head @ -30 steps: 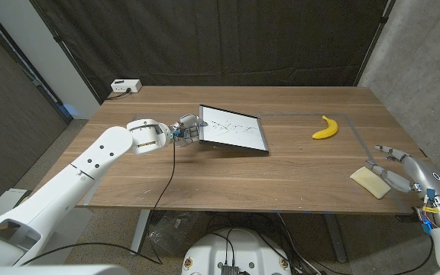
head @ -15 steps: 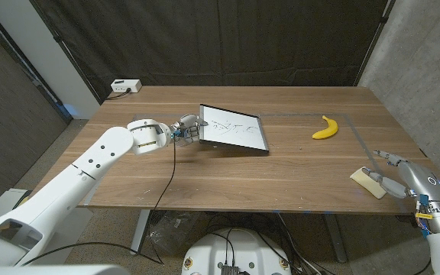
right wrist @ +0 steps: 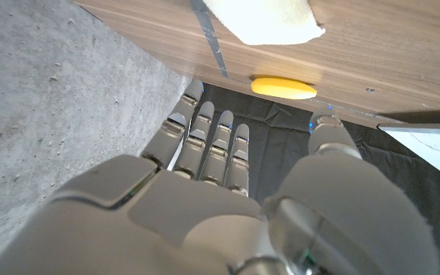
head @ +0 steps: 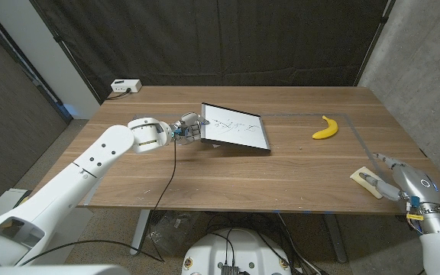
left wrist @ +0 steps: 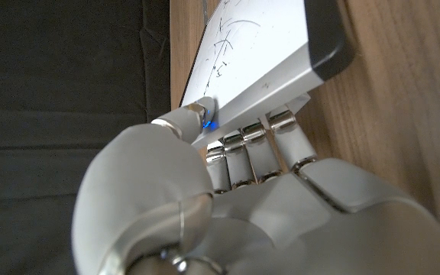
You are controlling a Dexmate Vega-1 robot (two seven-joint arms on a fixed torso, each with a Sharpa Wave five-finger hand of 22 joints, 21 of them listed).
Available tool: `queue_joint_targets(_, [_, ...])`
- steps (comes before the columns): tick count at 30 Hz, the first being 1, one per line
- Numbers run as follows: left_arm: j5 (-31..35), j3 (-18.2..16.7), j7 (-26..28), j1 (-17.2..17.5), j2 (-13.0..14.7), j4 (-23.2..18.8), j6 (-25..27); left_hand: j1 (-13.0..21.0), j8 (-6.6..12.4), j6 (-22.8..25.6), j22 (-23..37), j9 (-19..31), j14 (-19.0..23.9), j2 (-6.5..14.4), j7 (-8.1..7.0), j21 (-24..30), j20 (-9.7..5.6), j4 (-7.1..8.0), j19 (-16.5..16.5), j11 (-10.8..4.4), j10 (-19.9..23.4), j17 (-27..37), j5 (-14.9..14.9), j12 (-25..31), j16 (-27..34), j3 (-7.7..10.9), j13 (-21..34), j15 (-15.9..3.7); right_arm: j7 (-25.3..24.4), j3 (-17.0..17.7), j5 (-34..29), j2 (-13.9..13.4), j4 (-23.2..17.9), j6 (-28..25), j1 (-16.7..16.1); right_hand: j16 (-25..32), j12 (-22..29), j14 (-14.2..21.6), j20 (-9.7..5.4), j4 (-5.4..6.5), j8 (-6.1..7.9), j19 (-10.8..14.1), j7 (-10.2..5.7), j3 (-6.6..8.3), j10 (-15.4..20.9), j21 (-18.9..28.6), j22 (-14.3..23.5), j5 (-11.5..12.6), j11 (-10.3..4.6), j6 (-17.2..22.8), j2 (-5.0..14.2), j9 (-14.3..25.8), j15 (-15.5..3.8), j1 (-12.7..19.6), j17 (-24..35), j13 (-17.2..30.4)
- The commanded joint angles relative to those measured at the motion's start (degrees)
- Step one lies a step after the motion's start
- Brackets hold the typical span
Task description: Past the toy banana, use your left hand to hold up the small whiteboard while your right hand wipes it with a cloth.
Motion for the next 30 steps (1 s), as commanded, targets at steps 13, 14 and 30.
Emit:
queue_joint_targets(13, [-1.0, -0.7, -2.7, 0.5, 0.6, 0.0, 0.2, -0.3, -0.17, 2.9, 0.3, 0.3, 0.1, 0.1, 1.61, -0.5, 0.21, -0.05, 0.5, -0.37, 0.8, 0.0, 0.3, -0.3, -0.3, 0.79, 0.1, 0.51, 4.4, -6.4, 1.3, -6.0, -2.6, -16.4, 1.6, 0.0, 1.2, 1.4, -4.92, -0.53, 0.82, 0.8, 1.9, 0.23, 2.3, -0.7, 0.4, 0.3, 1.26, 1.4, 0.3, 0.2, -1.27, 0.9, 0.1, 0.1])
queue_joint_targets(14, [-1.0, -0.8, -2.7, 0.5, 0.7, 0.0, 0.1, -0.3, -0.19, 2.9, 0.3, 0.3, 0.1, 0.1, 1.61, -0.5, 0.23, -0.07, 0.4, -0.37, 0.8, 0.0, 0.3, -0.4, -0.3, 0.83, 0.1, 0.55, 4.8, -6.6, 1.3, -6.3, -2.7, -17.1, 1.7, -0.1, 1.3, 1.2, -4.6, -0.55, 0.93, 0.3, 1.7, 0.18, 2.7, -0.9, 0.4, 0.3, 1.16, 1.7, 0.22, 0.2, -1.3, 0.9, 0.1, 0.1])
queue_joint_targets(30, [-1.8, -1.2, -2.0, 1.2, 1.0, 0.0, -0.1, -0.6, -0.42, 3.1, 0.3, 0.3, -0.2, -0.1, 1.35, -0.8, 0.24, -0.24, 0.3, -0.59, 0.7, 0.0, 0.4, -0.6, -0.5, 1.16, 0.1, 0.64, 6.8, -8.9, 4.1, -10.5, -3.8, -22.6, 1.6, 0.1, 1.6, 2.1, -7.03, -0.88, 1.24, 3.4, 2.02, 0.68, 3.9, -0.4, 0.3, 0.5, 1.06, 3.2, 1.06, 0.2, -1.31, 2.3, 0.0, 0.1])
